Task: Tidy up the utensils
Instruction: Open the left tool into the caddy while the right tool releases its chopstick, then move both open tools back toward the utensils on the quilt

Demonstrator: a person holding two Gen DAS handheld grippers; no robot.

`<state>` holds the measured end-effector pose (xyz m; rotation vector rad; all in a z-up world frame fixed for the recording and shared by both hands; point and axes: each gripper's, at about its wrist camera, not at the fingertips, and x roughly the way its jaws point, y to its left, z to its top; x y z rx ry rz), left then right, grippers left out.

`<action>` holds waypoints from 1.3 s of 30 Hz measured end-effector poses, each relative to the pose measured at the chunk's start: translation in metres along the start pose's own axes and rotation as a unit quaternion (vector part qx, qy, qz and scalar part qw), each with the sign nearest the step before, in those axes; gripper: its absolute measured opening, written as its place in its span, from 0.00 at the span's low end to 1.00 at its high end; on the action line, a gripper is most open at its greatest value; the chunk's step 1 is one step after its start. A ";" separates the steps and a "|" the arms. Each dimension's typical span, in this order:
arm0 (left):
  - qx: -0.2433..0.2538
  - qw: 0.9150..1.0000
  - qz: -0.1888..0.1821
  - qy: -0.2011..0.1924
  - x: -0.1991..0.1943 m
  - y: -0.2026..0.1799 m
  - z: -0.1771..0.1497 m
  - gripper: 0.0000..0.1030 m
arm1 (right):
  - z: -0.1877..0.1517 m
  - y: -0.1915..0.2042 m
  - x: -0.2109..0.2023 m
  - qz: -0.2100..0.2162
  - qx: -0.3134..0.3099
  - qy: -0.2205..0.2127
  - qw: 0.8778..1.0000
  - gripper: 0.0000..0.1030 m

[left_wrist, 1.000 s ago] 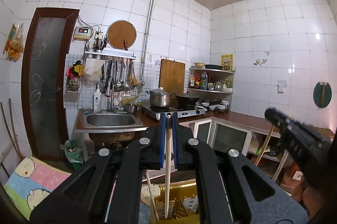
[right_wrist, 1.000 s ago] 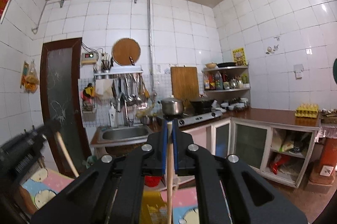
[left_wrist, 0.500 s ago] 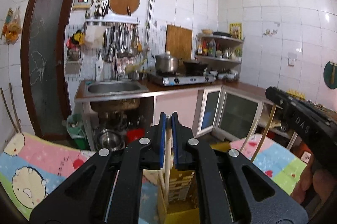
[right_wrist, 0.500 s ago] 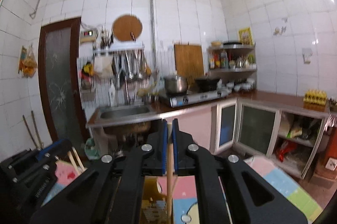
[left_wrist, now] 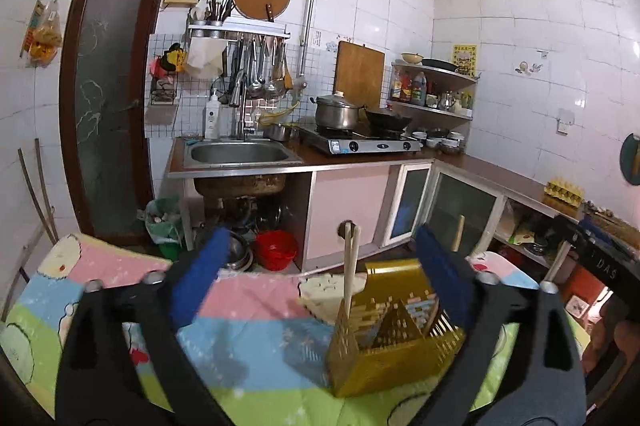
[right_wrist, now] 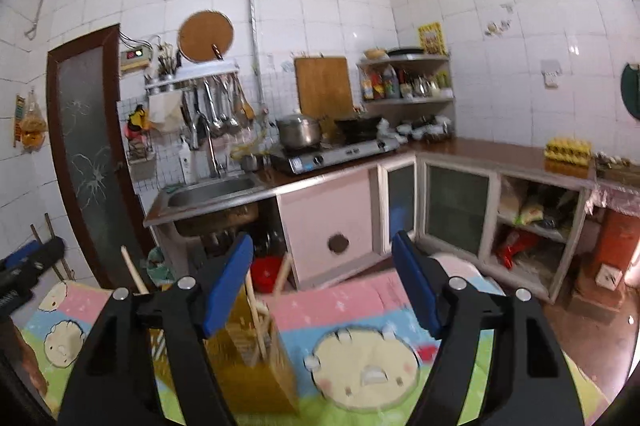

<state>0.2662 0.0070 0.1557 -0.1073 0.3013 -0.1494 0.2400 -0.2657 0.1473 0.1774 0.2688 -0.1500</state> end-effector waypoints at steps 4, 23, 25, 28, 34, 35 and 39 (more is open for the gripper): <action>0.001 1.000 -0.001 0.017 -0.017 0.005 -0.014 0.95 | -0.025 -0.010 -0.015 -0.010 0.009 0.040 0.999 0.76; 0.013 0.975 0.025 0.219 0.025 0.018 -0.156 0.95 | -0.172 -0.004 -0.008 -0.053 -0.014 0.213 0.975 0.79; 0.011 0.972 0.025 0.232 0.029 0.019 -0.165 0.95 | -0.180 -0.003 -0.007 -0.059 -0.021 0.229 0.971 0.78; 0.016 0.970 0.028 0.239 0.033 0.016 -0.173 0.95 | -0.190 -0.002 -0.009 -0.064 -0.016 0.247 0.967 0.77; 0.024 0.969 0.029 0.246 0.036 0.013 -0.182 0.95 | -0.199 0.002 -0.016 -0.059 -0.007 0.268 0.962 0.65; 0.026 0.968 0.028 0.248 0.036 0.013 -0.183 0.95 | -0.201 0.004 -0.017 -0.056 -0.007 0.271 0.961 0.64; 0.026 0.966 0.025 0.254 0.037 0.012 -0.187 0.95 | -0.210 0.011 -0.017 -0.054 -0.012 0.288 0.956 0.57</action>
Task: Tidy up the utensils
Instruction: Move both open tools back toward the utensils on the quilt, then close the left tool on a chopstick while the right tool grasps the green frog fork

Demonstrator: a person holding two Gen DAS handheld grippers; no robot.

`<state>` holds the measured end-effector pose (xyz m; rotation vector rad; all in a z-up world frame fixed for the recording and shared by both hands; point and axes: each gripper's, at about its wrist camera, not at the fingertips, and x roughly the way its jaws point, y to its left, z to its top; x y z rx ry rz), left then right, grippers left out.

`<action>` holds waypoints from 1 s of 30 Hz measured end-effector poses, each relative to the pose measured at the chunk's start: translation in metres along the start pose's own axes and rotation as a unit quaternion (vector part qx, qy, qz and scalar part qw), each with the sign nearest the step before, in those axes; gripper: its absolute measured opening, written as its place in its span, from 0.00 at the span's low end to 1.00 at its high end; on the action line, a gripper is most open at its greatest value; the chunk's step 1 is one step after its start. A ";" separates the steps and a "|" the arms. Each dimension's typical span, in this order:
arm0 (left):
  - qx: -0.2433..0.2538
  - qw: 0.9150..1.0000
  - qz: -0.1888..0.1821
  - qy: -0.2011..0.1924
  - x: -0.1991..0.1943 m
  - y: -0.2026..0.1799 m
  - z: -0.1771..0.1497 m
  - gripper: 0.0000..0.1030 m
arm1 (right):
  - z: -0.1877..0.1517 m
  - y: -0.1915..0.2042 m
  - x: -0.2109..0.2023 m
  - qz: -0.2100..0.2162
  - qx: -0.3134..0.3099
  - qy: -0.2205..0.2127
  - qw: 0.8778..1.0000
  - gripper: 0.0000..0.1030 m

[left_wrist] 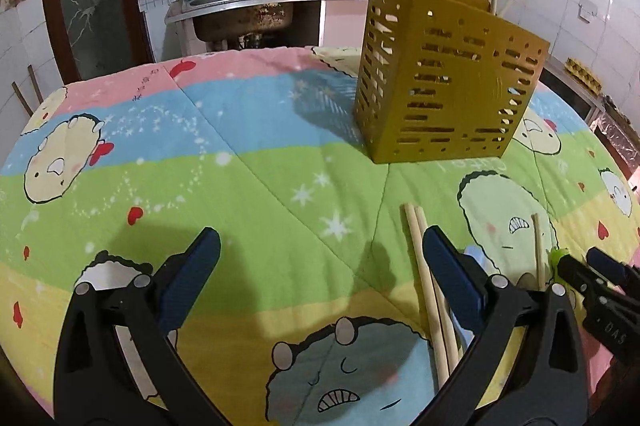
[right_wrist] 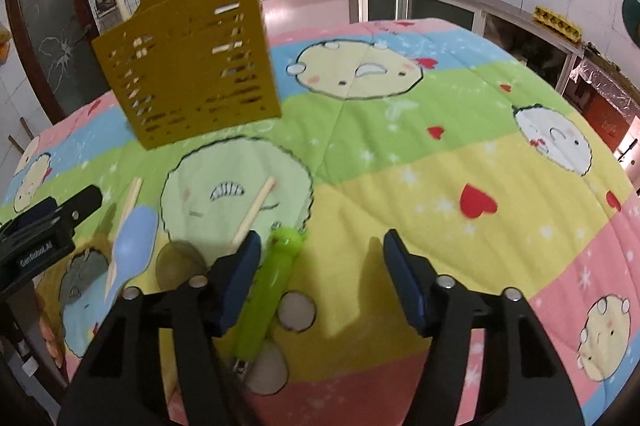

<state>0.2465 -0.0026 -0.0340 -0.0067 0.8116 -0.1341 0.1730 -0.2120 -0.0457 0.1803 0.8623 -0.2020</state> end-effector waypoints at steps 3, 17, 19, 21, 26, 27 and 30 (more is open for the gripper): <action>-0.002 1.000 -0.002 0.003 0.001 0.000 -0.002 0.95 | -0.003 0.003 0.002 -0.001 0.000 0.002 1.000 0.52; -0.001 1.000 -0.007 0.026 0.008 -0.006 -0.008 0.90 | 0.007 0.019 0.015 0.001 -0.007 0.026 1.000 0.25; 0.000 0.999 -0.010 0.031 0.010 -0.006 -0.009 0.88 | 0.007 0.020 0.016 0.003 -0.019 0.022 1.000 0.24; 0.001 0.999 -0.014 0.036 0.012 -0.007 -0.009 0.84 | 0.010 0.017 0.017 0.012 -0.020 0.022 0.999 0.23; 0.005 0.999 -0.013 0.041 0.014 -0.009 -0.008 0.81 | 0.019 0.008 0.019 0.013 -0.023 0.021 0.999 0.21; 0.003 0.999 -0.015 0.040 0.013 -0.008 -0.008 0.81 | 0.021 0.005 0.020 0.014 -0.022 0.022 0.999 0.21; -0.004 0.999 -0.023 0.030 0.009 -0.009 -0.005 0.81 | 0.023 0.001 0.020 0.010 -0.023 0.019 0.999 0.21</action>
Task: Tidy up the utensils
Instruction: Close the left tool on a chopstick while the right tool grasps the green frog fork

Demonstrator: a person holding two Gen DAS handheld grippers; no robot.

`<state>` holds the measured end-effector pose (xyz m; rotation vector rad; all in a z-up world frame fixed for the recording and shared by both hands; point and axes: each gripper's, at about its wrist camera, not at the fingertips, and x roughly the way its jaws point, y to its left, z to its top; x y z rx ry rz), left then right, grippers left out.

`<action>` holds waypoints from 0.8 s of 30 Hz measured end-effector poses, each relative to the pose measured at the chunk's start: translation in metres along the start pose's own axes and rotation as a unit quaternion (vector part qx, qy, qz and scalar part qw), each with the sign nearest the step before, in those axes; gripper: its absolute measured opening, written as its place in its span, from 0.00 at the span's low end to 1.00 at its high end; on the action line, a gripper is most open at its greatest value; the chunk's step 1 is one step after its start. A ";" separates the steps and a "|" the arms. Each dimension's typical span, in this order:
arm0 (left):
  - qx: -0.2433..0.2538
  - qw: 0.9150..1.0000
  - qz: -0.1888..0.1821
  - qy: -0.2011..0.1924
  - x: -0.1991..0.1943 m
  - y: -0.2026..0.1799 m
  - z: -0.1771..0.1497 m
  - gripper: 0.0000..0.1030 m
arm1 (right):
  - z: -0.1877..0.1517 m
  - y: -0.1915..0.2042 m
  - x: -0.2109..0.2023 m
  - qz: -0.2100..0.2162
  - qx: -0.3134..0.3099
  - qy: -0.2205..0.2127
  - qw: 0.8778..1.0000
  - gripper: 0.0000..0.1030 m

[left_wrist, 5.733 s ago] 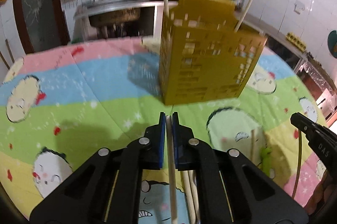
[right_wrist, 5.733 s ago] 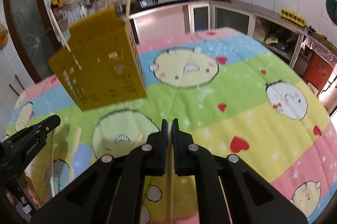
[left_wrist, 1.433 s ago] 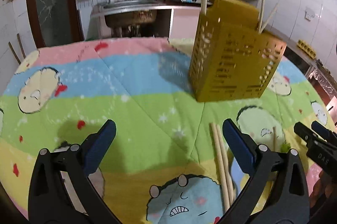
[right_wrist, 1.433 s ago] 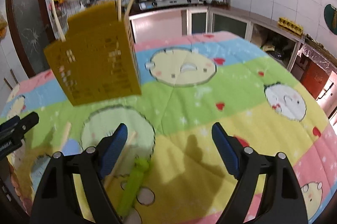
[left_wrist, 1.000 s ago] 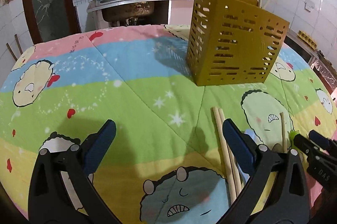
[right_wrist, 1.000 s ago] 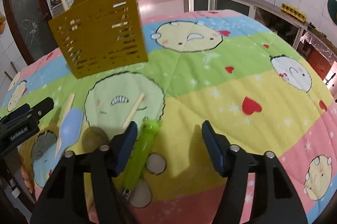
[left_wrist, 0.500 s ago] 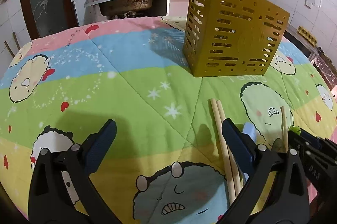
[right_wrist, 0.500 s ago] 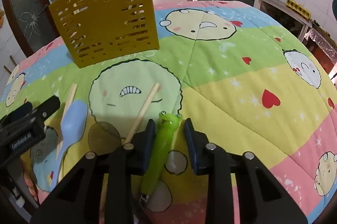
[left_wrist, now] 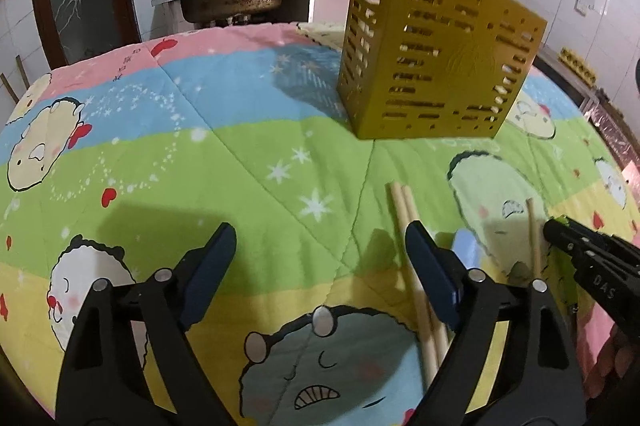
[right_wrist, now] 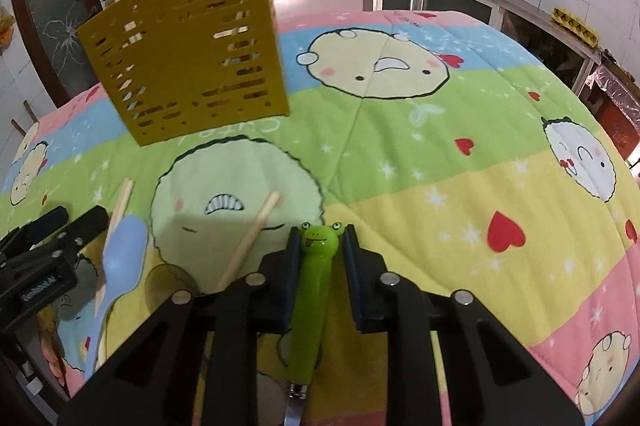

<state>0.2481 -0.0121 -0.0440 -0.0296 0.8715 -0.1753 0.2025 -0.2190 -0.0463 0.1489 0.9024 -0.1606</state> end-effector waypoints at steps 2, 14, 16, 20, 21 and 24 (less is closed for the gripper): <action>0.006 1.000 0.001 0.001 0.000 -0.003 0.000 0.81 | 0.001 -0.002 0.000 -0.001 -0.002 -0.001 1.000 0.21; 0.028 0.999 0.014 0.025 0.009 -0.012 -0.005 0.81 | -0.002 -0.004 0.002 0.005 -0.001 -0.002 1.000 0.21; 0.035 0.999 0.019 0.027 0.011 -0.016 -0.005 0.79 | -0.002 -0.003 0.003 0.003 -0.003 0.000 1.000 0.21; 0.037 0.999 0.013 0.033 0.014 -0.022 0.001 0.60 | -0.001 -0.001 0.003 -0.002 -0.007 0.006 1.000 0.21; 0.038 0.999 0.011 0.036 0.015 -0.025 0.004 0.55 | 0.000 0.000 0.004 -0.003 -0.009 0.009 1.000 0.21; 0.036 0.998 0.004 0.050 0.021 -0.032 0.014 0.37 | 0.003 0.000 0.005 -0.001 -0.008 0.016 1.000 0.21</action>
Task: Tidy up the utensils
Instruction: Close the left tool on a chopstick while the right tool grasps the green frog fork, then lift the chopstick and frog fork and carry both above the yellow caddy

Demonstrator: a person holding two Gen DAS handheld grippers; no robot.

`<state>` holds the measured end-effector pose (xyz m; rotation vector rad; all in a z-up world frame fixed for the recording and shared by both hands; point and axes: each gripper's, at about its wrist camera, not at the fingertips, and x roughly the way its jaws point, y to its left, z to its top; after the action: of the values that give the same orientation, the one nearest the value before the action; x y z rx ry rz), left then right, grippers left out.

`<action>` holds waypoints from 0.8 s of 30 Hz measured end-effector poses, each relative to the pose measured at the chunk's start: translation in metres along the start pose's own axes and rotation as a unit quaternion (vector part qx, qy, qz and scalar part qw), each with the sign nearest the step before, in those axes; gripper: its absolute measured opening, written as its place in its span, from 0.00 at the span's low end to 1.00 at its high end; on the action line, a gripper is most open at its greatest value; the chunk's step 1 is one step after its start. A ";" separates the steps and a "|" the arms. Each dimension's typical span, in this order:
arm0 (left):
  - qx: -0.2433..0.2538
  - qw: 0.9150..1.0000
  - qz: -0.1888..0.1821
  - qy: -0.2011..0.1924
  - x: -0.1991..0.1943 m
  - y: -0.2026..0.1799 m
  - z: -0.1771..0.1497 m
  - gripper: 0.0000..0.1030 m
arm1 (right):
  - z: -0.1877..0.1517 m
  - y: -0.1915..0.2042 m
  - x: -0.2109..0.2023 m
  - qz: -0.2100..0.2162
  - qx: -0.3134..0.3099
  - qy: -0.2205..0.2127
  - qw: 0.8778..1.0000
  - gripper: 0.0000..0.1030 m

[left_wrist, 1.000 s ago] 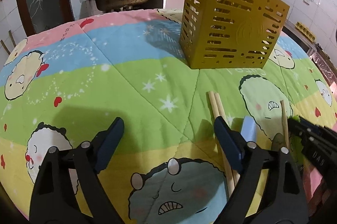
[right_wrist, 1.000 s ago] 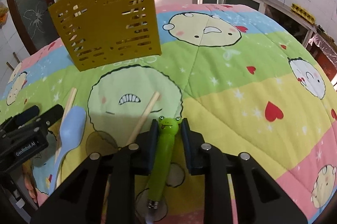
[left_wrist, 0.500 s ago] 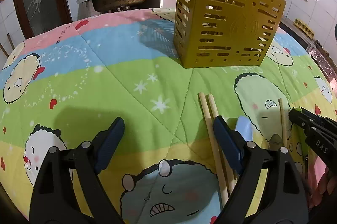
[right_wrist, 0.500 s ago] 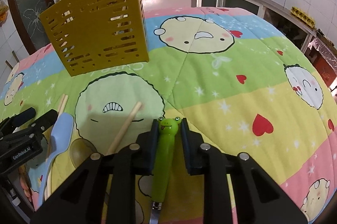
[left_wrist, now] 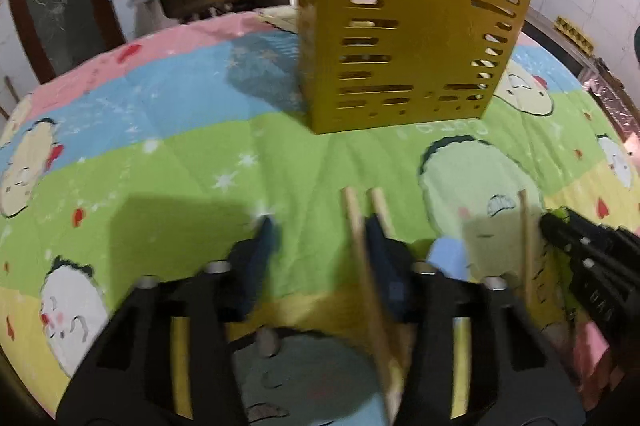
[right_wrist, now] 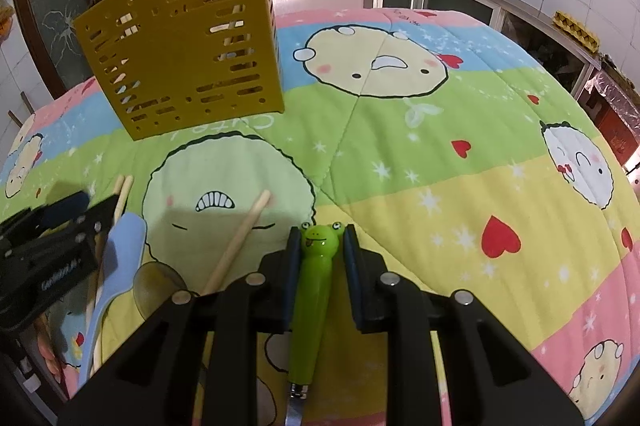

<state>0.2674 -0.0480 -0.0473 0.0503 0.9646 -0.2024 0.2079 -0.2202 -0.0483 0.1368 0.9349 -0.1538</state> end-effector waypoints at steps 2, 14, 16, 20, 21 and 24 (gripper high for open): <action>-0.005 1.000 -0.002 0.008 0.003 -0.002 0.006 0.30 | 0.003 -0.002 0.001 0.006 0.006 0.005 1.000 0.21; -0.026 1.000 -0.014 -0.003 -0.001 0.002 0.010 0.06 | 0.002 -0.010 -0.021 0.015 0.011 -0.036 0.999 0.21; -0.030 0.999 -0.016 -0.013 -0.008 0.004 0.008 0.06 | 0.003 -0.010 -0.029 0.016 0.009 -0.047 0.999 0.21; -0.033 0.998 -0.019 -0.053 -0.034 0.007 0.009 0.06 | 0.007 -0.011 -0.043 0.022 0.005 -0.076 0.997 0.21; -0.033 0.997 -0.019 -0.062 -0.039 0.006 0.010 0.06 | 0.008 -0.010 -0.048 0.024 0.005 -0.086 0.996 0.21; -0.034 0.994 -0.014 -0.099 -0.062 0.009 0.009 0.05 | 0.012 -0.011 -0.061 0.033 0.006 -0.113 0.993 0.21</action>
<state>0.2417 -0.0310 0.0082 -0.0455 0.7745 -0.1972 0.1799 -0.2288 0.0076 0.1579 0.7030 -0.1121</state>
